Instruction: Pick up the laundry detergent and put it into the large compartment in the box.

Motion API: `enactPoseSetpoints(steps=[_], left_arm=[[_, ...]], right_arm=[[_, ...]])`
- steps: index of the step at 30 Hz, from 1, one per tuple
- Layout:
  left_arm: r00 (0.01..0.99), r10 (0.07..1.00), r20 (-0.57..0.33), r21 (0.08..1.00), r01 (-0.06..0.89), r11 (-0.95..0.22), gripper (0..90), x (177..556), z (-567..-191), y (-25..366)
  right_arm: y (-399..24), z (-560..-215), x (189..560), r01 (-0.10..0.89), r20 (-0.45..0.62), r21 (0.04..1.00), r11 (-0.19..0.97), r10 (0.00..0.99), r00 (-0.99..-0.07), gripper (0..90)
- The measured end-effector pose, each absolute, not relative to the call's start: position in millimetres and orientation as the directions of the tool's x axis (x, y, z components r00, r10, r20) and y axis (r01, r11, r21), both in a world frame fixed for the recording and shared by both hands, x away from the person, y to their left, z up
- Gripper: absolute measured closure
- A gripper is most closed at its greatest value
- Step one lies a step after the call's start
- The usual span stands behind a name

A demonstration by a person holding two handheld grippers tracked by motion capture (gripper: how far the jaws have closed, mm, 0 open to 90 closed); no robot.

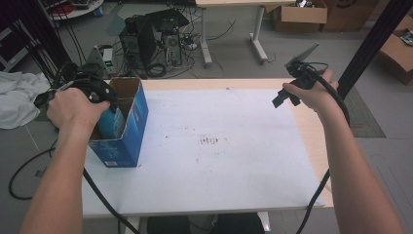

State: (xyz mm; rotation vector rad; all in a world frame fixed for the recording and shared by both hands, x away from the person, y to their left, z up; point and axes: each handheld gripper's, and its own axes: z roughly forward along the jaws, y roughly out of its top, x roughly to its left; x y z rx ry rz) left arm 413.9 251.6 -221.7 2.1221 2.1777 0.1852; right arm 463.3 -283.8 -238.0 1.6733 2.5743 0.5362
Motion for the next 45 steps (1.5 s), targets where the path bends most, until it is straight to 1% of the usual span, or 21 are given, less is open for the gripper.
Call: enactPoseSetpoints(steps=[4,22,35,45], left_arm=[[-0.028,1.0,0.003,0.154,0.988,0.028,37.7,414.5,-230.4,252.2],[-0.019,0.999,0.028,0.104,0.994,0.016,37.7,418.3,-264.2,247.9],[-0.017,1.0,0.025,0.079,0.997,0.015,37.7,419.6,-278.7,248.5],[-0.024,0.999,0.022,0.074,0.997,0.022,37.6,419.2,-281.3,248.7]], right_arm=[[-283.4,-238.8,463.6,0.884,0.168,0.297,0.362,0.891,-0.421,23.6],[-286.7,-241.1,463.6,0.884,0.164,0.293,0.364,0.892,-0.422,23.7],[-288.4,-243.6,464.2,0.887,0.168,0.289,0.359,0.894,-0.416,23.7],[-287.0,-244.7,464.2,0.887,0.168,0.287,0.362,0.892,-0.419,23.7]])
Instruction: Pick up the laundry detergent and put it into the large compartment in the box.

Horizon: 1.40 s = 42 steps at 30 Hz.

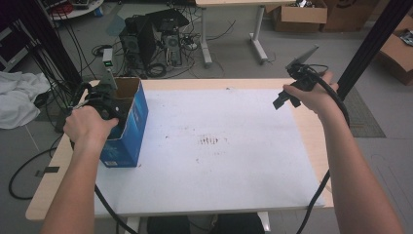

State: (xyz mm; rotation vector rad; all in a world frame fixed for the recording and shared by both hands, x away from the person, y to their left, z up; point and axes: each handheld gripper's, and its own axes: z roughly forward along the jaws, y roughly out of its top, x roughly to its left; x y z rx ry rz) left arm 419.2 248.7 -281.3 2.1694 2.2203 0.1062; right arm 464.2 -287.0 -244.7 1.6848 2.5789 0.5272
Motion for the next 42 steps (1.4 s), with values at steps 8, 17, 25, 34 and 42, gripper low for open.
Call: enactPoseSetpoints(steps=[8,17,25,34,42], left_arm=[[-0.02,0.999,0.025,0.071,0.997,0.019,37.5,419.4,-281.6,248.9],[-0.022,0.999,0.031,0.07,0.997,0.019,37.1,419.6,-282.2,245.9],[-0.016,0.999,0.037,0.061,0.998,0.014,36.5,419.3,-282.1,244.0],[-0.015,0.999,0.035,0.059,0.998,0.012,30.1,418.1,-278.5,243.0],[-0.007,0.999,0.052,0.067,0.998,0.004,26.2,414.7,-270.3,242.2]], right_arm=[[-287.2,-246.3,464.0,0.888,0.171,0.285,0.361,0.892,-0.418,23.7],[-288.4,-245.9,463.2,0.888,0.174,0.288,0.359,0.892,-0.417,23.7],[-289.8,-245.3,462.4,0.888,0.175,0.291,0.357,0.892,-0.416,23.7],[-289.3,-245.7,462.4,0.887,0.177,0.291,0.359,0.891,-0.419,23.7],[-288.6,-246.0,462.5,0.885,0.181,0.293,0.361,0.888,-0.422,23.7]])
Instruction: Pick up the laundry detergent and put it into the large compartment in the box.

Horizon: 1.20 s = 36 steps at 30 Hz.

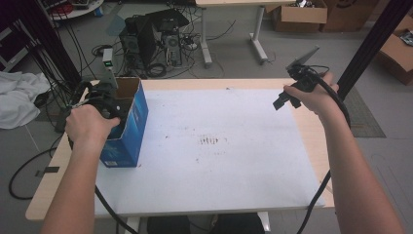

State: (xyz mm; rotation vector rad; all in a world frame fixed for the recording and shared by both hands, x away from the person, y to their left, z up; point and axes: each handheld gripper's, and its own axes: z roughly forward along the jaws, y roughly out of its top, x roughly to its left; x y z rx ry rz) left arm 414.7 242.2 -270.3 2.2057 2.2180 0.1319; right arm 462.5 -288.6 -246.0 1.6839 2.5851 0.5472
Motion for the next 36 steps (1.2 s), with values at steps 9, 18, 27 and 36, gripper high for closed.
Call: enactPoseSetpoints(steps=[9,18,27,36], left_arm=[[0.013,0.999,0.052,0.089,0.996,-0.017,20.0,409.4,-252.3,238.0],[0.089,0.993,0.073,0.106,0.99,-0.096,15.6,404.6,-232.8,217.0],[0.133,0.984,0.12,0.136,0.979,-0.149,15.4,399.2,-211.6,198.7],[0.246,0.96,0.132,0.154,0.952,-0.265,15.2,394.6,-197.1,163.3]], right_arm=[[-285.8,-246.0,462.5,0.883,0.183,0.293,0.367,0.885,-0.428,23.7],[-282.8,-241.9,460.5,0.878,0.181,0.3,0.373,0.881,-0.436,23.7],[-284.8,-237.7,457.1,0.878,0.18,0.305,0.368,0.883,-0.433,23.7],[-286.0,-231.9,453.8,0.875,0.176,0.314,0.369,0.883,-0.436,23.7]])
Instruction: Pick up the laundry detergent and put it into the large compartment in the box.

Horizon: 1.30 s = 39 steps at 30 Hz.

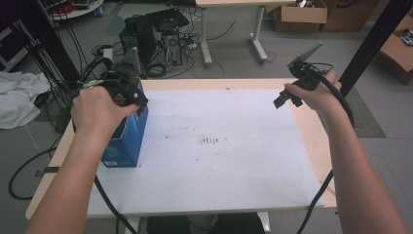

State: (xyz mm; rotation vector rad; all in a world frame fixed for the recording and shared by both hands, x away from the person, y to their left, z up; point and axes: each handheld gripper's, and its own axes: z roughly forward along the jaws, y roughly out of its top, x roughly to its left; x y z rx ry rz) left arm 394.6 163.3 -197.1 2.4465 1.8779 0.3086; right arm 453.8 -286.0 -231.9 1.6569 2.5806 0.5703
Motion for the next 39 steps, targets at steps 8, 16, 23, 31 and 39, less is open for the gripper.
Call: enactPoseSetpoints(steps=[8,16,23,31,39], left_arm=[[0.35,0.931,0.106,0.154,0.919,-0.363,11.3,392.1,-197.6,124.6],[0.459,0.885,0.077,0.152,0.872,-0.466,7.4,390.6,-203.5,84.6],[0.516,0.854,0.069,0.139,0.842,-0.521,1.7,389.1,-217.6,56.3],[0.576,0.815,0.063,0.14,0.804,-0.578,0.1,385.4,-229.2,31.1],[0.597,0.801,0.053,0.142,0.789,-0.598,0.1,385.9,-236.3,19.9]], right_arm=[[-286.9,-228.6,449.7,0.877,0.176,0.315,0.364,0.885,-0.431,23.7],[-289.0,-224.2,444.7,0.879,0.169,0.317,0.357,0.89,-0.423,23.7],[-287.9,-222.0,443.1,0.876,0.164,0.318,0.362,0.889,-0.427,23.8],[-286.6,-221.6,443.5,0.876,0.165,0.317,0.364,0.888,-0.429,23.8],[-286.3,-225.5,446.3,0.877,0.164,0.31,0.367,0.888,-0.429,23.8]])
